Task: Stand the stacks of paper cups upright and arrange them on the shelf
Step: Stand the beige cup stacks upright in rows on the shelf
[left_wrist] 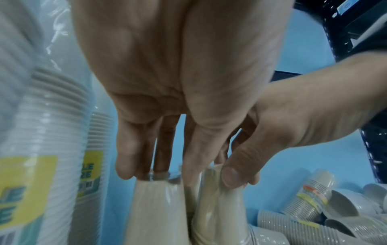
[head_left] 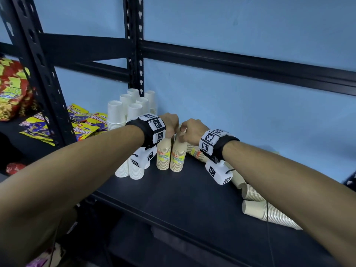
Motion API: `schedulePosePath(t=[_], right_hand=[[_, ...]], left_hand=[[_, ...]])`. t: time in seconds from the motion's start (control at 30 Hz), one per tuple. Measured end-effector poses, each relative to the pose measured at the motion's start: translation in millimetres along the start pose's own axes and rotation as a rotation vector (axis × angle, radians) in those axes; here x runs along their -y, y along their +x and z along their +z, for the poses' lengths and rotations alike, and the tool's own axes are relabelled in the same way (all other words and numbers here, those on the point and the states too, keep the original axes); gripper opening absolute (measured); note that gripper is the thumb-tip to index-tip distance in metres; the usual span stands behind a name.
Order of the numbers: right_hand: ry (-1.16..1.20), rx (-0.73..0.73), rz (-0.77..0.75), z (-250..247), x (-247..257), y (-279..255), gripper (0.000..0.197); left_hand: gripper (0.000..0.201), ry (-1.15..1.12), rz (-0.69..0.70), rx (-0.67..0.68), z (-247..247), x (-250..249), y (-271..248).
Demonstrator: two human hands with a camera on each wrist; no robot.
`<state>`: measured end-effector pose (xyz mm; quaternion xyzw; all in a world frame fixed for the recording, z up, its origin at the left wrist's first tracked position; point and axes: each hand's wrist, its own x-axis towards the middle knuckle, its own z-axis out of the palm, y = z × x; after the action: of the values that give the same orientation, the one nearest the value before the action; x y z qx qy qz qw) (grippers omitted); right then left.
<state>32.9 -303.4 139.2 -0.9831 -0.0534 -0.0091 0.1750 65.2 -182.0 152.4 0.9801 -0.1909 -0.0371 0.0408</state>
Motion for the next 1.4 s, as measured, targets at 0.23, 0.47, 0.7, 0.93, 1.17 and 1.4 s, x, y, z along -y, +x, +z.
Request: schedulePosePath(t=[0.23, 0.47, 0.7, 0.93, 1.17, 1.4], right_hand=[[-0.068, 0.01, 0.053, -23.6, -11.6, -11.2, 0.042], [-0.145, -0.017, 0.173, -52.5, -52.3, -41.2, 0.037], [-0.177, -0.048, 0.343, -70.8, -114.8, -92.9, 0.032], [-0.188, -0.041, 0.529, -67.4, -171.1, -151.5, 0.032], [-0.191, 0.092, 0.594, -25.2, -208.1, -194.1, 0.044], [-0.19, 0.143, 0.562, 18.2, -218.3, -214.5, 0.06]], left_hand=[[0.032, -0.033, 0.13, -0.027, -15.1, -14.7, -0.6], [0.03, -0.11, 0.274, -0.028, -6.2, -56.9, 17.5], [0.032, -0.135, 0.452, 0.02, 14.6, -118.0, 26.0], [0.034, -0.208, 0.611, 0.096, 43.3, -187.9, 22.2], [0.04, -0.224, 0.734, 0.2, 92.2, -231.6, 25.0], [0.047, -0.187, 0.76, 0.277, 132.0, -245.1, 28.9]])
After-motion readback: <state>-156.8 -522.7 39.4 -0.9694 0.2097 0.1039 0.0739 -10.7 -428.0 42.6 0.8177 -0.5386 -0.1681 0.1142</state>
